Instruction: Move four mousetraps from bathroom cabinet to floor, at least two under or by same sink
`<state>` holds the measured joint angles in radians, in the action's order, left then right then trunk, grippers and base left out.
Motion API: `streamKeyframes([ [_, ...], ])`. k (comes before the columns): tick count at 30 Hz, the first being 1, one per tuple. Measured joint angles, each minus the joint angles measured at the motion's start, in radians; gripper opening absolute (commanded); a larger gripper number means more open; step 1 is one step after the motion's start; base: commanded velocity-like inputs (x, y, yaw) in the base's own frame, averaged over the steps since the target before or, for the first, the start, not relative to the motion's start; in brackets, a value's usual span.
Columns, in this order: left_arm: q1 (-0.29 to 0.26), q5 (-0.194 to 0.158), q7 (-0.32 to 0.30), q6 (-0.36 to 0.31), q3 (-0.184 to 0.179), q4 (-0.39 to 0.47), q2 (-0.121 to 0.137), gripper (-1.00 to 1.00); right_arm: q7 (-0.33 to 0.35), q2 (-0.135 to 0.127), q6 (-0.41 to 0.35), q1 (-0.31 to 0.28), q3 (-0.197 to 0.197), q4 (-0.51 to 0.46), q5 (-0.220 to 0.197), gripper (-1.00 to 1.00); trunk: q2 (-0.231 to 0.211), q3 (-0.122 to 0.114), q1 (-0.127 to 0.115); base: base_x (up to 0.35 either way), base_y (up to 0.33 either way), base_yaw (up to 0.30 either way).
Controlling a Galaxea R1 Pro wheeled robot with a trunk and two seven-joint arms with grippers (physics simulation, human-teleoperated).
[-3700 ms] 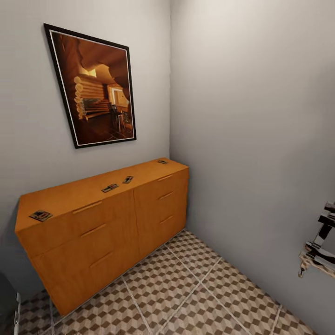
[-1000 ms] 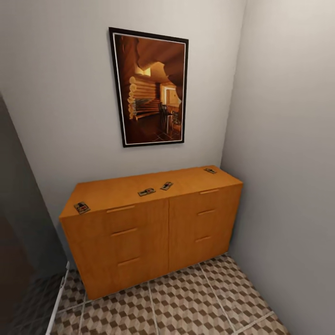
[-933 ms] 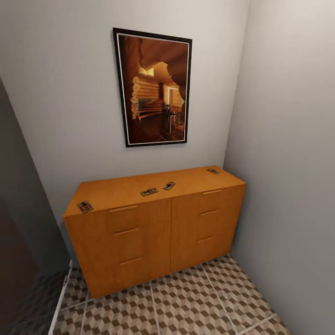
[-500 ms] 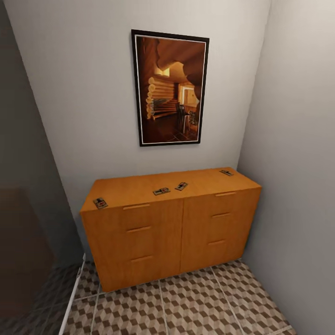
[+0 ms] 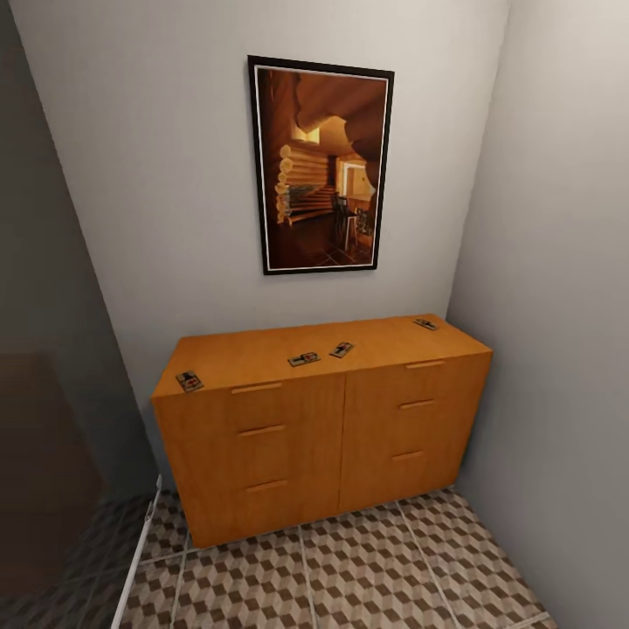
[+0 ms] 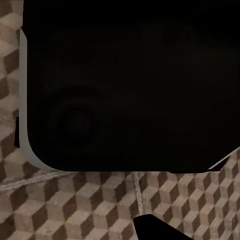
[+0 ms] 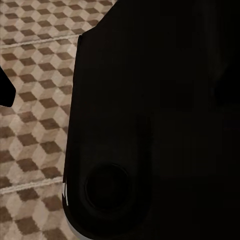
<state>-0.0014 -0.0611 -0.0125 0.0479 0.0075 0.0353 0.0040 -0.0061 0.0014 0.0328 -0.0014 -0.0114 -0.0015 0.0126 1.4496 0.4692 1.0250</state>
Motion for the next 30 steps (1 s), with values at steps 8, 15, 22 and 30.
streamKeyframes([
  [8, 0.000, 0.000, 0.000, -0.001, 0.000, 0.000, 0.000, 1.00, 0.000, 0.000, 0.000, 0.000, 0.000, 0.000, 0.000, 1.00, 0.000, 0.000, 0.000, 0.002, 0.000, 0.002],
  [15, 0.000, 0.000, 0.000, -0.001, 0.000, 0.000, 0.000, 1.00, 0.000, 0.000, 0.000, 0.000, 0.000, 0.000, 0.000, 1.00, 0.000, 0.000, 0.000, 0.063, -0.018, 0.000],
  [22, 0.000, -0.004, -0.001, -0.001, 0.000, 0.000, 0.001, 1.00, 0.001, 0.000, 0.000, 0.000, 0.000, 0.000, 0.000, 1.00, 0.000, 0.000, 0.000, 0.127, -0.102, 0.000],
  [30, 0.000, -0.017, -0.001, -0.001, -0.001, 0.000, 0.002, 1.00, 0.000, 0.000, 0.000, 0.000, 0.000, 0.000, 0.000, 1.00, 0.000, 0.000, 0.000, 0.153, -0.156, 0.000],
])
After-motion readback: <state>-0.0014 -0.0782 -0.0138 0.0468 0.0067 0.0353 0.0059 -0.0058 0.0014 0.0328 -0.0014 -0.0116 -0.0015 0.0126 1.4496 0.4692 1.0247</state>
